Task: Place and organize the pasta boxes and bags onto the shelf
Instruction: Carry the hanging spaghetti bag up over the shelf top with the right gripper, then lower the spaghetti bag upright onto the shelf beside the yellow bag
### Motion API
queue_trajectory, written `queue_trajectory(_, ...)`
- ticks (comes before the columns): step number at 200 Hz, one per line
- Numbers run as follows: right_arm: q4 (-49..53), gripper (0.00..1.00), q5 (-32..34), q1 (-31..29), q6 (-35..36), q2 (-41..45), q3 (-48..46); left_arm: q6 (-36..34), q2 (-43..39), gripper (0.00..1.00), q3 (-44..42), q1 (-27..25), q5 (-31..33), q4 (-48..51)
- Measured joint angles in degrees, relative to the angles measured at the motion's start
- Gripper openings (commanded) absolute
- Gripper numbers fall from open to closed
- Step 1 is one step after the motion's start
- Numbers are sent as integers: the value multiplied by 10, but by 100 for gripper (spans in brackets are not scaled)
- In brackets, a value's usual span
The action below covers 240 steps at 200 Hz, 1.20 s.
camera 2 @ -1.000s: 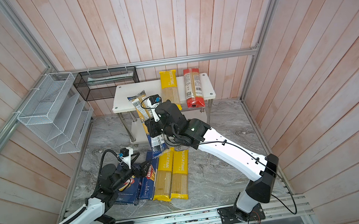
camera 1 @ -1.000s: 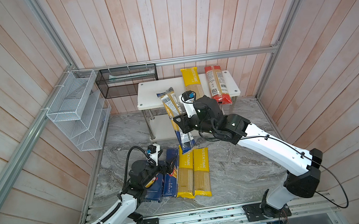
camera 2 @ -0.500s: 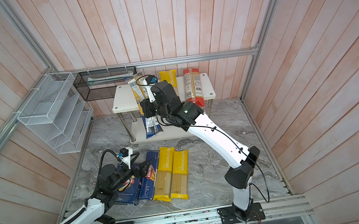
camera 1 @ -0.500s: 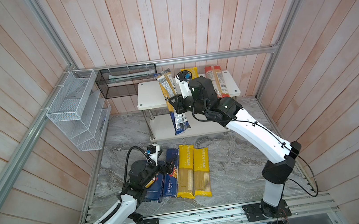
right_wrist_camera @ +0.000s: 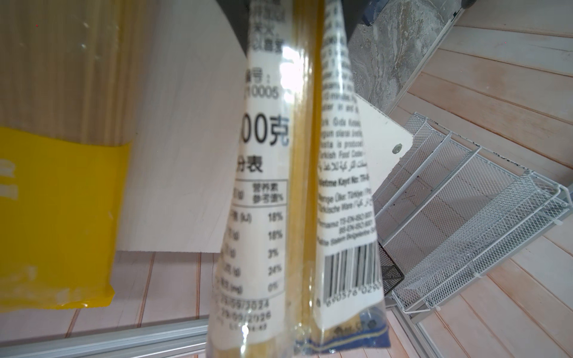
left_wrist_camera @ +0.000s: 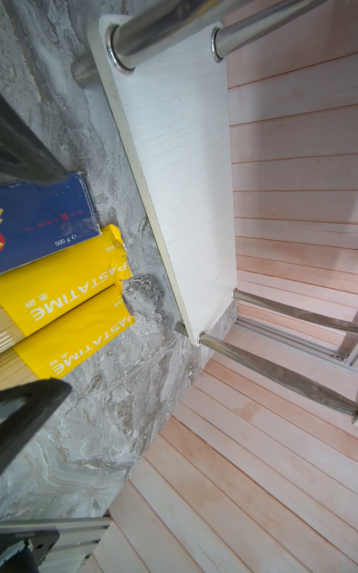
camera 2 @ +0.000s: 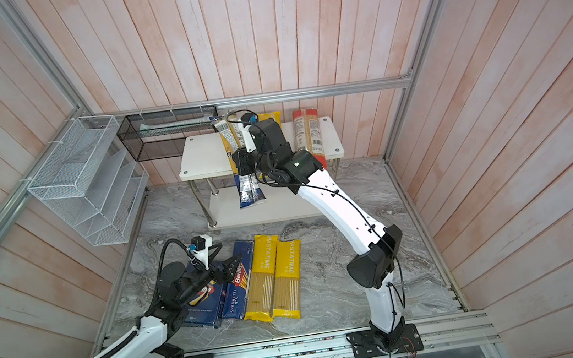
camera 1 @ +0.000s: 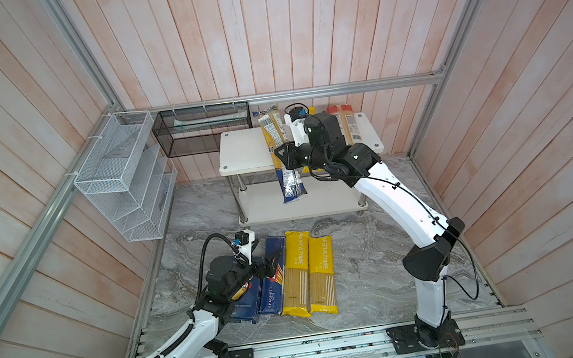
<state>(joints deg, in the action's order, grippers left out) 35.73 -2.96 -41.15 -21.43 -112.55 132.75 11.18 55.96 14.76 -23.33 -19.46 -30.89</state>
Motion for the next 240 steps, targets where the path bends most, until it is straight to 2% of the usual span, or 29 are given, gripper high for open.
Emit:
queue_trajectory(135,-59,17,-92,50,-58,-57,66,0,-10,100,0,0,3,0)
queue_trajectory(155,-64,21,-104,57,-71,-62,70,0,-10,100,0,0,3,0)
queue_trajectory(240,-101,21,-128,71,-112,-77,76,0,-10,100,0,0,5,1)
